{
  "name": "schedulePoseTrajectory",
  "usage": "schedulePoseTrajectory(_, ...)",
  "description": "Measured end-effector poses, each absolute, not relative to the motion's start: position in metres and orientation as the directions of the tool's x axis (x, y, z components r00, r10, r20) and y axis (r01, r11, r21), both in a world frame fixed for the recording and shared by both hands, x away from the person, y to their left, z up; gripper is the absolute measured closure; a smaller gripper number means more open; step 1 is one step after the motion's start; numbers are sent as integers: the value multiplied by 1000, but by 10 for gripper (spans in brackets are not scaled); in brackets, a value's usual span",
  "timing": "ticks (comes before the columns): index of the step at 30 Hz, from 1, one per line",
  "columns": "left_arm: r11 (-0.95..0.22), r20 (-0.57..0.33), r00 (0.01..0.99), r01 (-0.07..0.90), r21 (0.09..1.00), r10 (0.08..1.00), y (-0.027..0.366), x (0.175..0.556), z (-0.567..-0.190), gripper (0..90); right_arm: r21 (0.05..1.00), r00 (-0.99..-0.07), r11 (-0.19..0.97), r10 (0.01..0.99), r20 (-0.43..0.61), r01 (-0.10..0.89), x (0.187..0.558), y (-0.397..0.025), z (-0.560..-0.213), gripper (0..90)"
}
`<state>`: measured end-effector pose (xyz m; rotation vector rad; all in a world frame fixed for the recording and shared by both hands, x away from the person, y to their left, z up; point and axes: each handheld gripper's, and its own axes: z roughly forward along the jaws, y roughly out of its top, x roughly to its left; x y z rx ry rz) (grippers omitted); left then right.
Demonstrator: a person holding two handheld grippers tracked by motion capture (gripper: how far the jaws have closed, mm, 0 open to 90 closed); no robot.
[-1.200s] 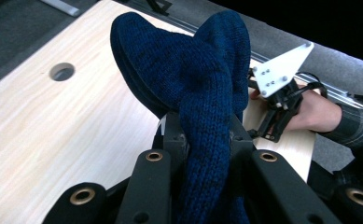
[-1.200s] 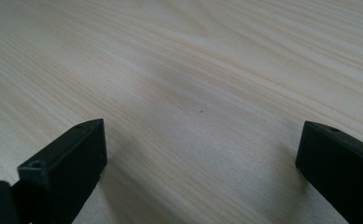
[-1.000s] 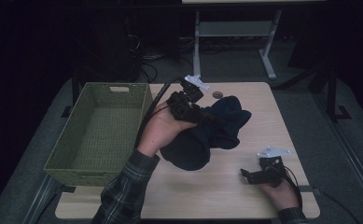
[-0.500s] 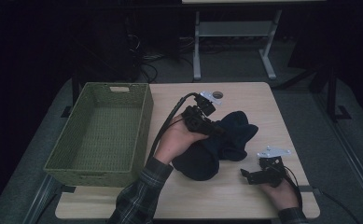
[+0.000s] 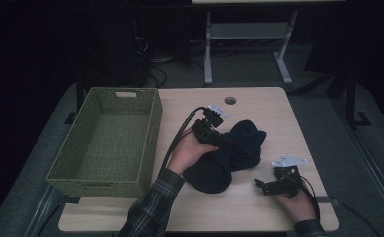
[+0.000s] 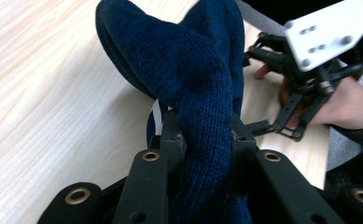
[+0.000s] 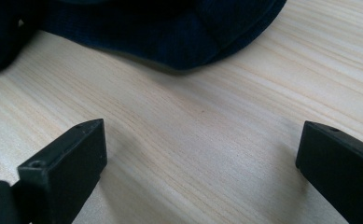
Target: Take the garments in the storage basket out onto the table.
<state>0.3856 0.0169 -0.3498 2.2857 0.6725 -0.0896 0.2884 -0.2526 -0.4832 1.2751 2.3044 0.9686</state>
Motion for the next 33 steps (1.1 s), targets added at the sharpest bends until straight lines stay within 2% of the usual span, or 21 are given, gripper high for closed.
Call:
schedulePoseTrajectory(17,-611,-212,831,528,590,514,31,411,-386,625,700,-543,367,839,35,612,288,-253,-483,15)
schedulePoseTrajectory(21,-612,-204,827,532,586,523,32,413,-391,564,701,-540,363,841,39,614,288,-252,-483,15)
schedulePoseTrajectory(25,-618,-184,825,529,581,534,32,414,-393,459,700,-543,367,839,35,613,288,-253,-483,15)
schedulePoseTrajectory(30,-633,-114,831,496,594,544,34,413,-390,306,701,-541,364,840,38,614,288,-252,-483,15)
schedulePoseTrajectory(33,-622,-103,823,498,605,558,38,414,-386,267,700,-542,366,839,37,613,288,-252,-483,15)
